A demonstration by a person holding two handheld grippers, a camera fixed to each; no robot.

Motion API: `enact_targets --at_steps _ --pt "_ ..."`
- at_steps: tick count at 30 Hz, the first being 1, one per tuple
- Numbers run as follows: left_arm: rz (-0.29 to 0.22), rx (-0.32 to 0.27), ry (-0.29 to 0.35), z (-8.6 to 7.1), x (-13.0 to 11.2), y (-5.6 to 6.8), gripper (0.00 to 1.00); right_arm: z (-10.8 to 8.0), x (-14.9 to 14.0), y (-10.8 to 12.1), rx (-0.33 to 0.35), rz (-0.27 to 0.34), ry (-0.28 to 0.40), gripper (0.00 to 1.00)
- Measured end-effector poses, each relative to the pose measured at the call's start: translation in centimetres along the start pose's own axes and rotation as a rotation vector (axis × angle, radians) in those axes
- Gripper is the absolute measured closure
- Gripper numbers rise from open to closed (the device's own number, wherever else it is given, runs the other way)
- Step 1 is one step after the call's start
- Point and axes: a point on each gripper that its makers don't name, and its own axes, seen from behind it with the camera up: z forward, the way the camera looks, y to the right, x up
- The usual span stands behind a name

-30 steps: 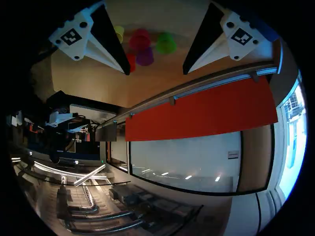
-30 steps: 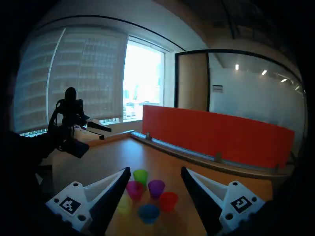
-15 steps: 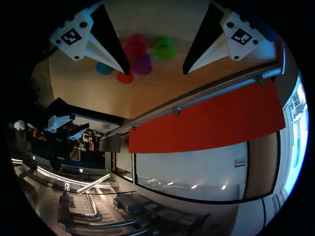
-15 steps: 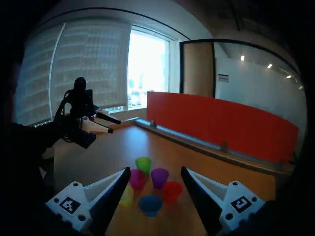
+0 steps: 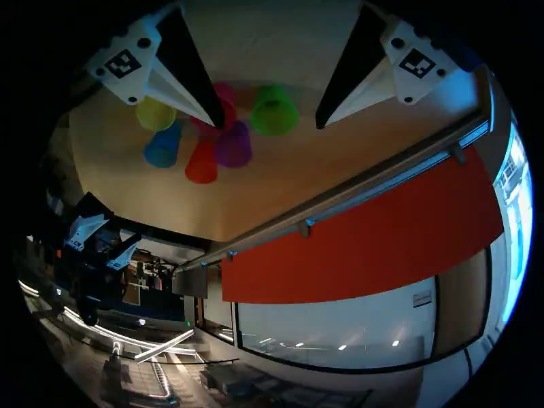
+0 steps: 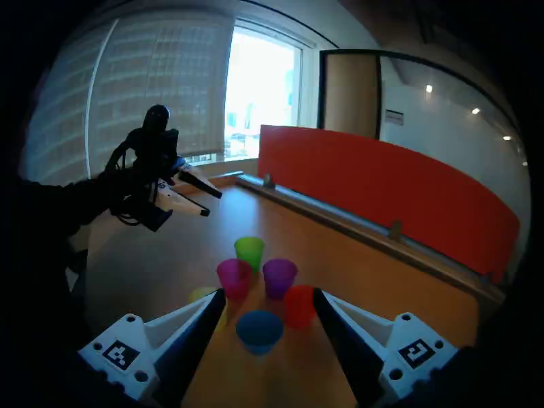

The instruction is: Pour water

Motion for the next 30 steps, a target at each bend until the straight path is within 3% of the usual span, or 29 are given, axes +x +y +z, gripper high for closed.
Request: enact_targets --at_steps 17,30 --pt "0.037 -0.017 -0.13 3.7 -5.2 -0.4 0.0 1.7 -4.4 -0.6 0.03 0.021 -0.081 0.01" --pt "0.06 -0.025 -0.209 7.2 -7.8 -0.9 0.0 2.3 -6.5 -0.4 0.033 0.012 -0.118 0.01"
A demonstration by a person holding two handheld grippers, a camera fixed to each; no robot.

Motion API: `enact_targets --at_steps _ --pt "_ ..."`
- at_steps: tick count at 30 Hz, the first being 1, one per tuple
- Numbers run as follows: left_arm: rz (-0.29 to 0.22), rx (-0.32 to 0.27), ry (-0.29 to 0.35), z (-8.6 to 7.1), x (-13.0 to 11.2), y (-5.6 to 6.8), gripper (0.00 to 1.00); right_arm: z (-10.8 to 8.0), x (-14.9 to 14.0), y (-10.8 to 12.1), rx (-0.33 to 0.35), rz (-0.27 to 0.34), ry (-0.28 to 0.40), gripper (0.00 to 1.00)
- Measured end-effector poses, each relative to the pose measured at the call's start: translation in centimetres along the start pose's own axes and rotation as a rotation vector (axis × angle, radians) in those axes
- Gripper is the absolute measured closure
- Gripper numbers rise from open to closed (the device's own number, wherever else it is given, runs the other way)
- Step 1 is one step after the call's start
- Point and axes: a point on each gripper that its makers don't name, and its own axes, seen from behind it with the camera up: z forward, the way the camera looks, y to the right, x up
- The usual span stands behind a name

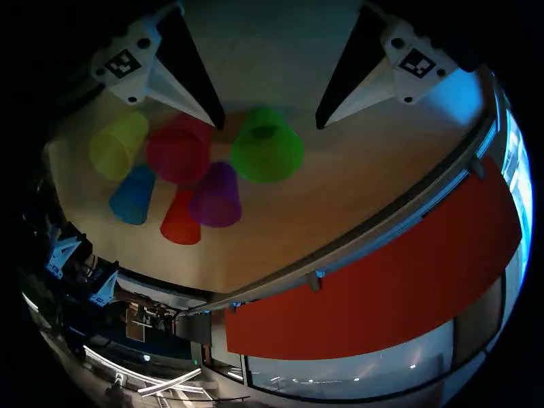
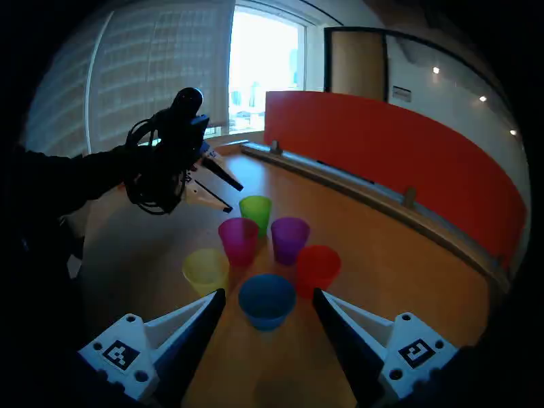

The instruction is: Pour water

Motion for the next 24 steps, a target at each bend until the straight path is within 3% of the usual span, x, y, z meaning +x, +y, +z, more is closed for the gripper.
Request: enact_targets --at_steps 8,24 --pt "0.013 -0.013 -0.035 2.0 -0.2 -0.2 0.0 0.6 -0.4 0.4 0.004 0.011 -0.011 0.01" --pt "-0.014 -0.065 -0.052 4.9 0.8 0.1 0.01 1.3 -0.6 1.1 0.004 0.011 -0.024 0.01"
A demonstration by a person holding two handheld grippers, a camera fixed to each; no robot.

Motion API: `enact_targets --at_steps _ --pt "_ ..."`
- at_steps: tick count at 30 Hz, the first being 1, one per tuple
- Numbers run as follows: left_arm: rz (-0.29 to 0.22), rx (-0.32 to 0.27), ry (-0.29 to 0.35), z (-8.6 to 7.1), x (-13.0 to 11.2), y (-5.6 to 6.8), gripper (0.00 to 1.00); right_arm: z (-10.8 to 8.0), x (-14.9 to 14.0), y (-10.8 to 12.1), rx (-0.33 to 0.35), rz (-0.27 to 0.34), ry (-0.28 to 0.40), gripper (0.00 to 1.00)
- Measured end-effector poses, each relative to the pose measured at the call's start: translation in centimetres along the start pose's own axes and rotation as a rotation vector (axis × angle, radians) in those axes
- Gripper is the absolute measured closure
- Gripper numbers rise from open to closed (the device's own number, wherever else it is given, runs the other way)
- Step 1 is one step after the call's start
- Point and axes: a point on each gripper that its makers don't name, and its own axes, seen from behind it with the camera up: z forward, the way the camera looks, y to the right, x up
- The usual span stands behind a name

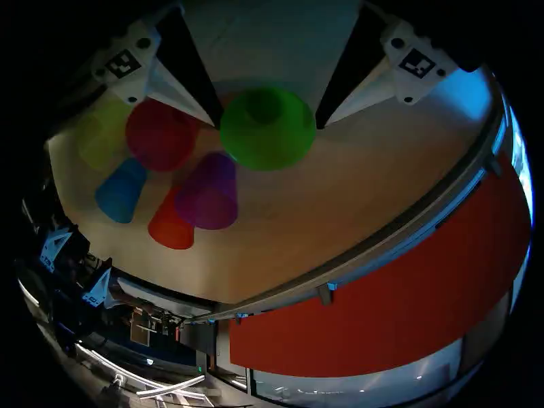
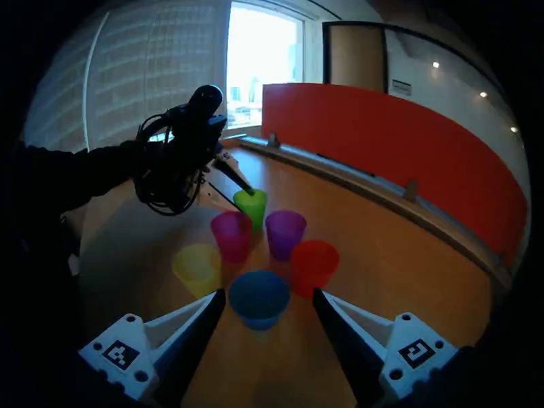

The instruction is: Pour water

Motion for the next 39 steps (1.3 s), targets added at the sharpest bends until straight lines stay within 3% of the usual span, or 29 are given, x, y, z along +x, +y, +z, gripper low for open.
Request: enact_targets --at_steps 5,9,20,39 --pt "0.009 0.001 -0.004 0.5 0.1 0.0 0.01 0.0 -0.1 0.2 0.0 0.001 0.0 0.01" --pt "0.005 0.002 0.0 0.7 0.3 0.1 0.12 0.0 -0.3 0.4 -0.005 -0.002 -0.004 0.01" --pt "0.013 0.001 0.003 0.4 0.4 0.3 0.13 -0.1 -0.6 0.4 -0.005 0.002 -0.005 0.01" --pt "0.013 0.062 0.042 -3.0 1.6 -0.9 0.13 1.4 -2.3 -0.2 0.011 0.004 -0.035 0.01"
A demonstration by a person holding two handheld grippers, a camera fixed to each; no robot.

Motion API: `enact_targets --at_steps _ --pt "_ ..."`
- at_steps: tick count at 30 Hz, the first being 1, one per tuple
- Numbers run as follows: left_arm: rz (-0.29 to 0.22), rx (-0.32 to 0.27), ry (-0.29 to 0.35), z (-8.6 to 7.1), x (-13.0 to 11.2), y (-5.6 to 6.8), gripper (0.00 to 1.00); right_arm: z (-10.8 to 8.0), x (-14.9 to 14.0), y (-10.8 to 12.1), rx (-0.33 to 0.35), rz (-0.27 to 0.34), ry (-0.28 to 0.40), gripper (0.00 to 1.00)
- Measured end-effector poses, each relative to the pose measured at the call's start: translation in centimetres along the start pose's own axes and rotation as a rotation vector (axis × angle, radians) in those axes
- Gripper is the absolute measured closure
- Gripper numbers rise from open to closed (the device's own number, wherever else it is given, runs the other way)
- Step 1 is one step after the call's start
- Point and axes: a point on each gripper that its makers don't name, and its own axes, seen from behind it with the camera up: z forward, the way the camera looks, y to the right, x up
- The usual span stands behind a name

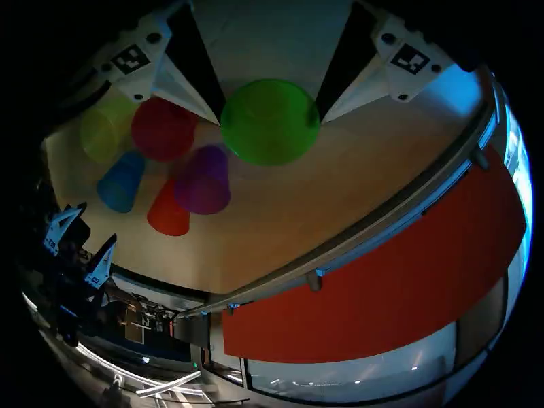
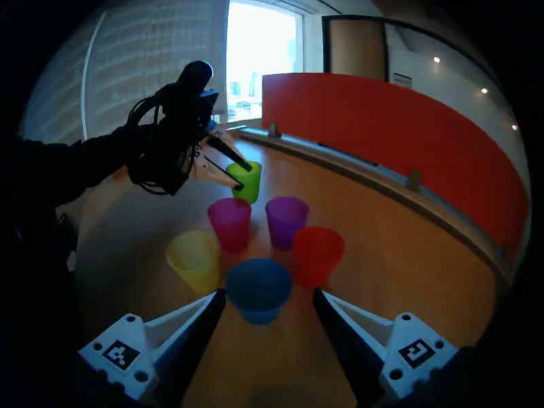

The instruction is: Pour water

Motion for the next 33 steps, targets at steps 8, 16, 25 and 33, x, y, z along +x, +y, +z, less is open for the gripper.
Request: enact_targets --at_steps 8,16,25,33 --pt "0.003 0.013 0.026 -1.3 0.5 0.0 0.13 1.2 -1.3 -0.7 0.014 -0.007 -0.024 0.01" --pt "0.007 0.021 0.039 -2.3 0.8 0.3 0.13 2.2 -2.6 -0.9 0.021 -0.006 -0.043 0.0" --pt "0.007 0.031 0.039 -3.1 0.6 0.2 0.13 3.9 -3.0 -0.6 0.025 -0.008 -0.048 0.01" --pt "0.003 0.045 0.034 -3.6 0.1 -0.1 0.13 5.5 -2.8 -0.6 0.037 -0.018 -0.044 0.01"
